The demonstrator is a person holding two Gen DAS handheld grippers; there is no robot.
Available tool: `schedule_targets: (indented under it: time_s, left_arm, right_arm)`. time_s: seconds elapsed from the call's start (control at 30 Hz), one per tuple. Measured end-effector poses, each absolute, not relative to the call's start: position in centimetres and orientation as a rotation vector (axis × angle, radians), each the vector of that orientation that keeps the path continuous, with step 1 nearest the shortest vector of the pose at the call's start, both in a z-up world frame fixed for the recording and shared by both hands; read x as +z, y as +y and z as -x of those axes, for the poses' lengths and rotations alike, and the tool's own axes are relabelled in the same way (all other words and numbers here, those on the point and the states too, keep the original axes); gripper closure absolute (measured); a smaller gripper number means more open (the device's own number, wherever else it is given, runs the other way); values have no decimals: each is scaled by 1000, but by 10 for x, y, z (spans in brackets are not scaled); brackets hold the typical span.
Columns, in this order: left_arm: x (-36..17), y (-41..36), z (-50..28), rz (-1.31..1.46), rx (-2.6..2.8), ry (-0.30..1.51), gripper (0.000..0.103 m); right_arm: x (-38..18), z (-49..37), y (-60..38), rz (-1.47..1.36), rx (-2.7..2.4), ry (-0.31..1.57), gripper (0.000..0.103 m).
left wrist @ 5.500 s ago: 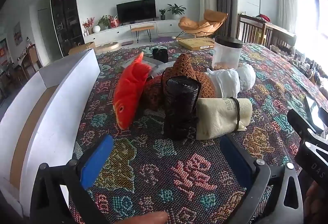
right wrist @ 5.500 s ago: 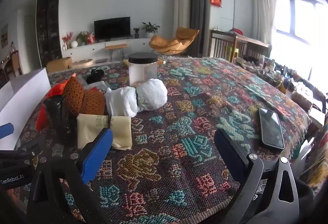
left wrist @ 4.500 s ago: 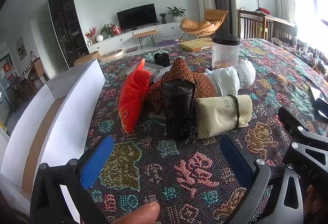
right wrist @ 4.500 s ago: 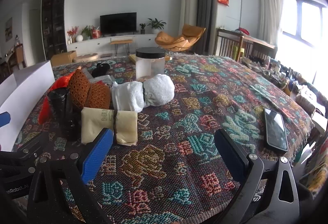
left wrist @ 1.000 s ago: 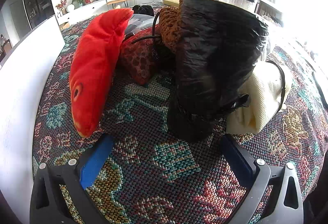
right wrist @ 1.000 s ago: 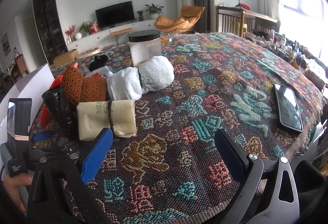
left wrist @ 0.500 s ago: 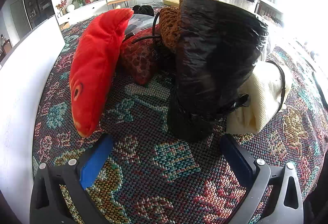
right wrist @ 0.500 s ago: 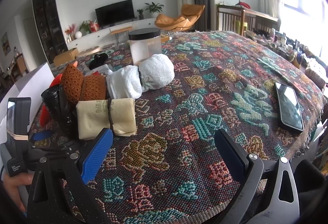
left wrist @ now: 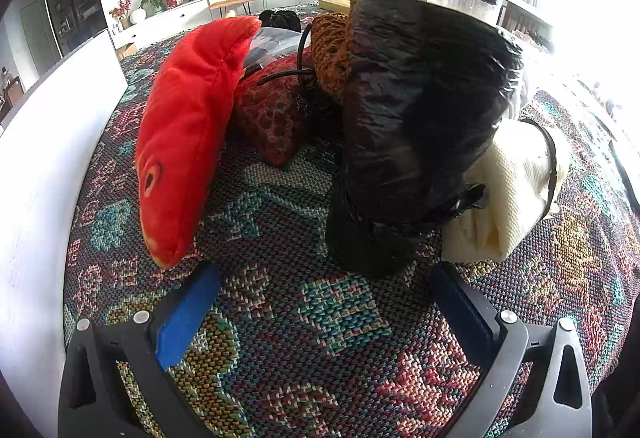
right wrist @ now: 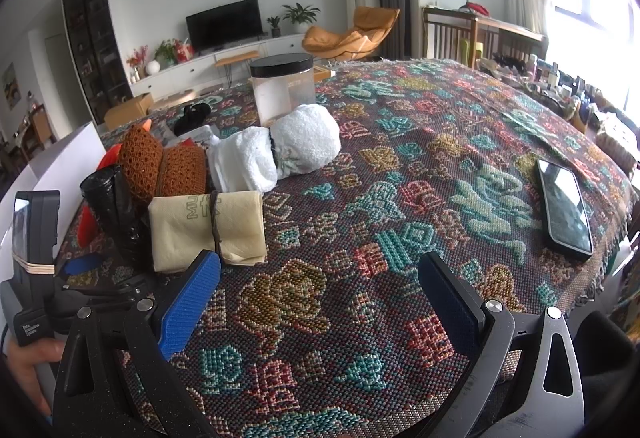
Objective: Organize soft objects
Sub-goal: 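Move the left tool toward the black bag roll in the pile, then grasp the black bag roll with the left tool while the right tool grasps the beige cloth roll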
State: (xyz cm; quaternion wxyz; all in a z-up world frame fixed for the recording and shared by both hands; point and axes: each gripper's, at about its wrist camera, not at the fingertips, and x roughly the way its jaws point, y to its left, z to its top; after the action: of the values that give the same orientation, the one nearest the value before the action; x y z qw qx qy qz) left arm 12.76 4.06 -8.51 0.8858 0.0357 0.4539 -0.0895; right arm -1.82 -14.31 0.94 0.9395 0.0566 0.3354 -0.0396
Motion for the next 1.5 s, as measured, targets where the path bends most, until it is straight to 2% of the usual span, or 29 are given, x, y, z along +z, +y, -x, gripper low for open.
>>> schedule_targets:
  time_s: [1.5]
  left_arm:
    - [-81, 34, -111, -78, -196, 951, 0]
  right_arm:
    - [8, 18, -145, -132, -79, 687, 3]
